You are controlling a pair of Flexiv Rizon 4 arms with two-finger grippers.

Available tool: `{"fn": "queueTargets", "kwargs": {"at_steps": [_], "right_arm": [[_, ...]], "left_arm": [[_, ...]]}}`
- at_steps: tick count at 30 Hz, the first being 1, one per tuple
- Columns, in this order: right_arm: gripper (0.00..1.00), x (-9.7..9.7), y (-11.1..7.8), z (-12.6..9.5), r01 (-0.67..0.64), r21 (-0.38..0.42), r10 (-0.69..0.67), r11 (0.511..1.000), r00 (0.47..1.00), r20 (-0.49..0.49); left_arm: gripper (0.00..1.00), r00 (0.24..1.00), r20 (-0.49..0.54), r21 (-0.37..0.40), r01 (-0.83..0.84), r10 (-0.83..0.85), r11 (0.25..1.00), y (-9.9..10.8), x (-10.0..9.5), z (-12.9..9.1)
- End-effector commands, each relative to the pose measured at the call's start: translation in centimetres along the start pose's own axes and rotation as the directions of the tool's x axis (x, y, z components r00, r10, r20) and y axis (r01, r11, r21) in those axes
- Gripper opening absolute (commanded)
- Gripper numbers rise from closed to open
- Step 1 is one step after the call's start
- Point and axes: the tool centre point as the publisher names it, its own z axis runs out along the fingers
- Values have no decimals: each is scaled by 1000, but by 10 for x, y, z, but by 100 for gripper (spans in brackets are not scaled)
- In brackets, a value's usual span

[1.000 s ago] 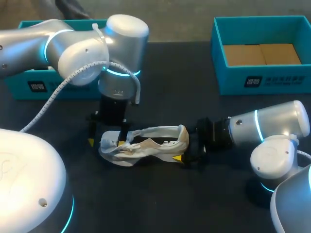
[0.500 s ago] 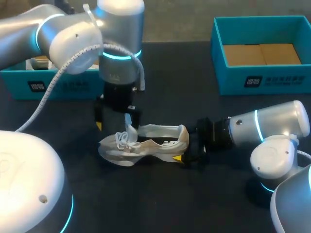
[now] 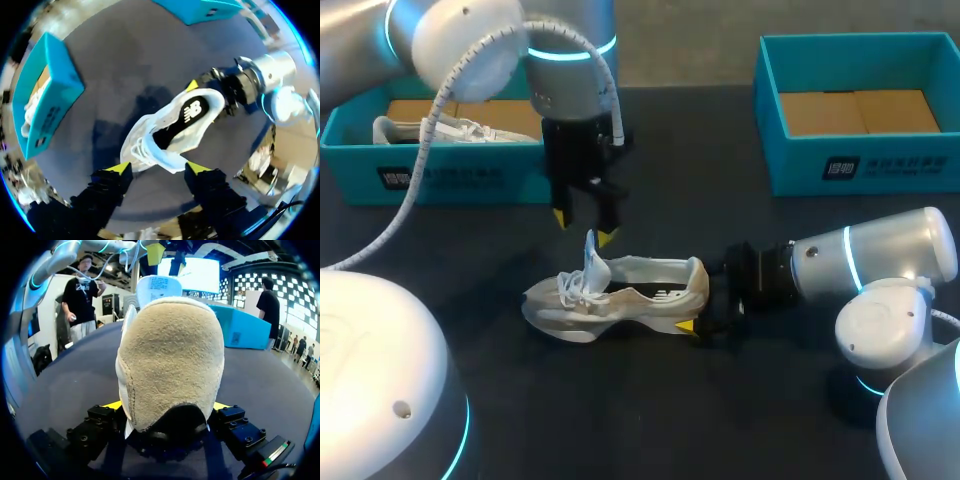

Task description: Take the shoe out of the shoebox, open the shoe tongue, remove and reinsert the insole, then place the shoe into the shoebox

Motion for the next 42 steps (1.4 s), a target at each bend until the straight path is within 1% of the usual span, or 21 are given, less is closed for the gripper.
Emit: {"fn": "queueTargets", "kwargs": {"at_steps": [1,3,5,6,8,27,28,31,33,34,36,38,41,42], "right_arm": [[0,0,-1,3,0,0,0,1000,1000,2],[0,0,-1,3,0,0,0,1000,1000,2],[0,0,-1,3,0,0,0,1000,1000,2],[0,0,-1,3,0,0,0,1000,1000,2],[0,0,-1,3,0,0,0,1000,1000,2],[0,0,-1,3,0,0,0,1000,1000,2],[0,0,-1,3,0,0,0,1000,1000,2],[0,0,-1,3,0,0,0,1000,1000,2],[0,0,-1,3,0,0,0,1000,1000,2],[0,0,-1,3,0,0,0,1000,1000,2],[0,0,-1,3,0,0,0,1000,1000,2],[0,0,-1,3,0,0,0,1000,1000,2],[0,0,-1,3,0,0,0,1000,1000,2],[0,0,-1,3,0,0,0,1000,1000,2]], "left_arm": [[0,747,-84,-81,-665,660,743,-10,4,-4],[0,650,-77,-70,-760,756,646,-8,7,-5],[0,545,-59,-38,-838,836,544,-4,10,-7],[0,503,-60,-24,-864,862,502,-1,12,-8],[0,441,-36,-4,-898,897,441,0,18,-9],[0,441,-36,-4,-898,897,441,0,18,-9],[0,439,-35,34,-897,898,440,-3,19,-8],[0,420,-28,77,-904,907,421,-11,24,-5],[0,406,-29,67,-911,914,407,-17,30,0],[0,398,-24,84,-913,917,398,-20,34,2],[0,375,-26,70,-924,927,376,-26,41,7],[0,350,-20,82,-933,937,350,-32,47,12],[0,316,-9,98,-944,949,315,-41,56,24],[0,320,-4,94,-943,947,319,-44,59,29]]}}
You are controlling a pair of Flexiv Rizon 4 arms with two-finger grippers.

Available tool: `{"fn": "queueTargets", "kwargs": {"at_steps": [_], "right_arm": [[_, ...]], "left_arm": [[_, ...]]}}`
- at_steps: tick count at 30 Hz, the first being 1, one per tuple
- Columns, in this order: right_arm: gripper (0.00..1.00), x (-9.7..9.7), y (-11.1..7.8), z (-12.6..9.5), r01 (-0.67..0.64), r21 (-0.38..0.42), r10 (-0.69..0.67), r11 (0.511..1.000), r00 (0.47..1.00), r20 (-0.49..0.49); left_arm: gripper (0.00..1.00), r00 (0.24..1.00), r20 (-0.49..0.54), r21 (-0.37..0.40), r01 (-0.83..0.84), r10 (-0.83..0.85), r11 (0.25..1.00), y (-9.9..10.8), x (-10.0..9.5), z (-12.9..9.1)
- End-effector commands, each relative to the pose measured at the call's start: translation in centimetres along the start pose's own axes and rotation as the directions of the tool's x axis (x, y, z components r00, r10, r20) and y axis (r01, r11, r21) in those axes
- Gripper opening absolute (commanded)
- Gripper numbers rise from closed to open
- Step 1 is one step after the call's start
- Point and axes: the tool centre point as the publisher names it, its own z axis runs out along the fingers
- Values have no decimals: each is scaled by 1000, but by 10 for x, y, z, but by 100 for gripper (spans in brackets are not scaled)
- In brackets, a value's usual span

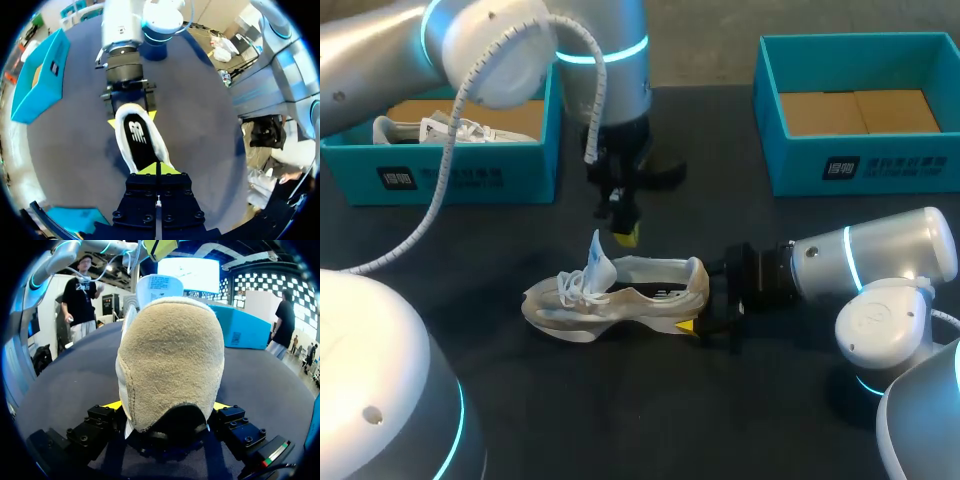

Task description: Take the shoe out of the shoebox, open the shoe tongue, remove and reinsert the insole, then place the shoe into the shoebox

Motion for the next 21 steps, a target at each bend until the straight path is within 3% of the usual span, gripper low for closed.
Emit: {"fn": "queueTargets", "kwargs": {"at_steps": [1,13,21], "right_arm": [[0,0,-1,3,0,0,0,1000,1000,2],[0,0,-1,3,0,0,0,1000,1000,2],[0,0,-1,3,0,0,0,1000,1000,2]], "left_arm": [[0,1000,5,5,-15,15,1000,-13,-10,26],[0,999,-45,-4,6,-7,1000,-7,-25,80],[0,994,-104,-15,13,-15,1000,2,-22,101]]}}
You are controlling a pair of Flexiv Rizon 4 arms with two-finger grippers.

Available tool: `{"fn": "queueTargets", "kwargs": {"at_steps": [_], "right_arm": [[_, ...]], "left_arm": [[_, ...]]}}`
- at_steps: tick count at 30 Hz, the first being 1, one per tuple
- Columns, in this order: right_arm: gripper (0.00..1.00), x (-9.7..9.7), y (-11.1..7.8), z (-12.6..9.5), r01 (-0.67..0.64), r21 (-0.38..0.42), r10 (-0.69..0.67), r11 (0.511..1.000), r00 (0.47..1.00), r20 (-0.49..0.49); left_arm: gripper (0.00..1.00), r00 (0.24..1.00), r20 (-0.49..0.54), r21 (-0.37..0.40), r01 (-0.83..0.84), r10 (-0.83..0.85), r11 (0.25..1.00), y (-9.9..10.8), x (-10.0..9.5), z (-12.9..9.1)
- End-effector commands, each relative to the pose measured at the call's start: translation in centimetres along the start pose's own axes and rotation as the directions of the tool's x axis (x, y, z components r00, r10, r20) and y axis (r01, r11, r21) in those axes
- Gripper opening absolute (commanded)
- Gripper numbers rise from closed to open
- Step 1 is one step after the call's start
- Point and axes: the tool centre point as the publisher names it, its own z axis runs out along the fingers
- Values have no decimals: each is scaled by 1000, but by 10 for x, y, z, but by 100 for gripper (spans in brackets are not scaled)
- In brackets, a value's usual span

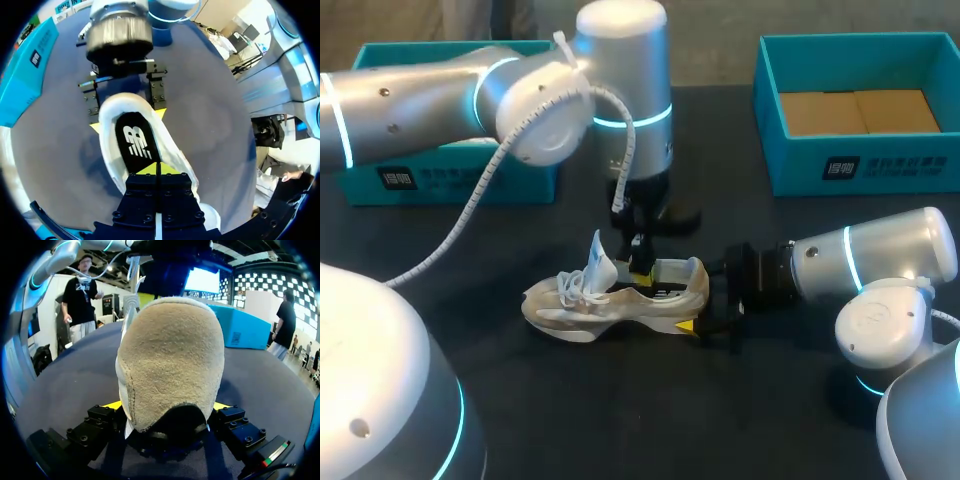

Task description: Take the shoe out of the shoebox, open the shoe tongue, remove and reinsert the insole, then place the shoe into the shoebox

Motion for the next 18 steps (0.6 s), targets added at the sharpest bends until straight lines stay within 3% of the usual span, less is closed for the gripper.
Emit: {"fn": "queueTargets", "kwargs": {"at_steps": [1,6,18], "right_arm": [[0,0,-1,3,0,0,0,1000,1000,2],[0,0,-1,3,0,0,0,1000,1000,2],[0,0,-1,3,0,0,0,1000,1000,2]], "left_arm": [[0,999,-34,2,9,-9,1000,2,-4,11],[0,998,-64,13,17,-16,1000,9,-1,23],[0,997,-81,28,-4,6,1000,4,6,35]]}}
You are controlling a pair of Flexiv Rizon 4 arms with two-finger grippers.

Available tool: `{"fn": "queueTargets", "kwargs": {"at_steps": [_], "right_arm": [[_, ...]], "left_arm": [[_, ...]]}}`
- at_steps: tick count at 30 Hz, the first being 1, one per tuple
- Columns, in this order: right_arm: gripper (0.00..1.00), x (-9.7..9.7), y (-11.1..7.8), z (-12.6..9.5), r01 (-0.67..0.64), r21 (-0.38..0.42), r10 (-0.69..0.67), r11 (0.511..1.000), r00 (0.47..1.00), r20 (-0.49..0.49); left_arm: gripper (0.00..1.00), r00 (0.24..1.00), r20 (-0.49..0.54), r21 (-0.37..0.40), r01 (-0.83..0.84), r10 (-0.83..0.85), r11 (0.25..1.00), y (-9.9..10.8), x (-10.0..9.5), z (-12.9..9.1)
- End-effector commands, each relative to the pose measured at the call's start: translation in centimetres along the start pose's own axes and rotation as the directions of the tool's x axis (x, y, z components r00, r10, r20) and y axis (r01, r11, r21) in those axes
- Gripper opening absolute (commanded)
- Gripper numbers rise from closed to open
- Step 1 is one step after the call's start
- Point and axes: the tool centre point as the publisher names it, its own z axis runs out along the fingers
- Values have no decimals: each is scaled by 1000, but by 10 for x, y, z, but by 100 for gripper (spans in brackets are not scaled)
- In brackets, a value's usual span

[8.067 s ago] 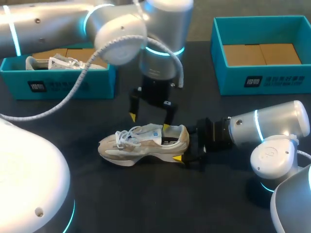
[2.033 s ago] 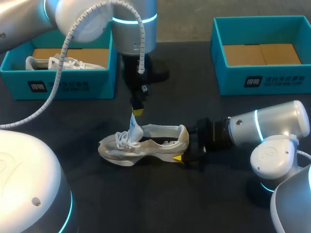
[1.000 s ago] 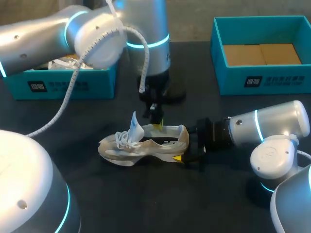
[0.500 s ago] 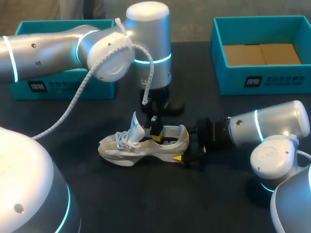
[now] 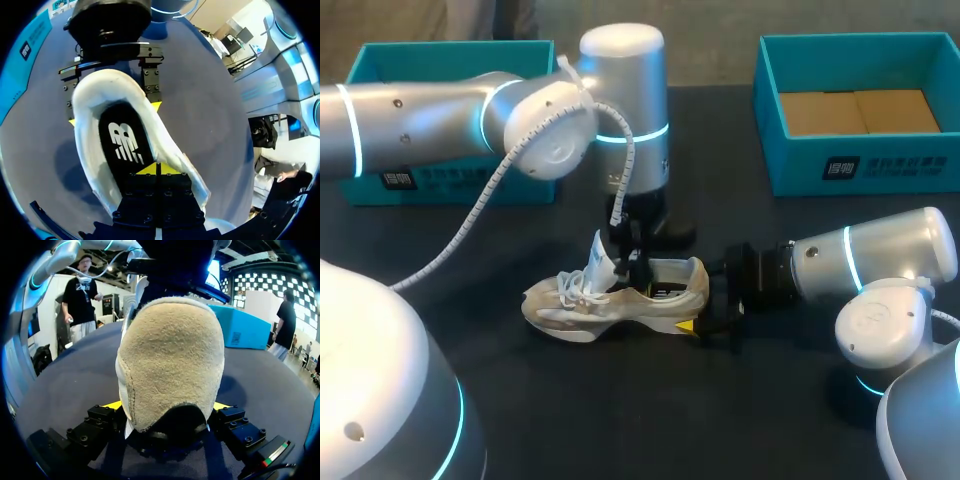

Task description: Take the shoe out of the shoebox, open the shoe tongue, remove and reinsert the insole, then place the shoe into the shoebox

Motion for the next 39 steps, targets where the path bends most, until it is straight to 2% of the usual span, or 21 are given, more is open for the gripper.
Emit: {"fn": "queueTargets", "kwargs": {"at_steps": [1,2,3,7,8,19,23,31,33,34,35,36,39], "right_arm": [[0,0,-1,3,0,0,0,1000,1000,2],[0,0,-1,3,0,0,0,1000,1000,2],[0,0,-1,3,0,0,0,1000,1000,2],[0,0,-1,3,0,0,0,1000,1000,2],[0,0,-1,3,0,0,0,1000,1000,2],[0,0,-1,3,0,0,0,1000,1000,2],[0,0,-1,3,0,0,0,1000,1000,2],[0,0,-1,3,0,0,0,1000,1000,2],[0,0,-1,3,0,0,0,1000,1000,2],[0,0,-1,3,0,0,0,1000,1000,2],[0,0,-1,3,0,0,0,1000,1000,2],[0,0,-1,3,0,0,0,1000,1000,2],[0,0,-1,3,0,0,0,1000,1000,2]], "left_arm": [[0,1000,-5,5,-4,4,1000,0,0,6],[3,1000,-6,4,-5,5,1000,0,0,6],[15,1000,-7,3,-6,6,1000,0,0,7],[24,1000,-14,0,-16,16,1000,1,-1,9],[36,1000,-20,-5,-22,21,1000,1,-2,10],[37,999,-9,-34,-42,41,999,3,-6,22],[51,999,10,-45,-43,43,998,3,-8,25],[44,996,82,-64,-24,29,998,4,-16,33],[36,995,101,-62,-15,22,998,4,-17,33],[29,994,110,-64,-11,18,998,4,-17,33],[4,993,117,-62,-9,17,998,4,-18,33],[0,993,120,-63,-6,14,998,5,-18,32],[0,992,127,-66,-2,11,998,6,-18,30]]}}
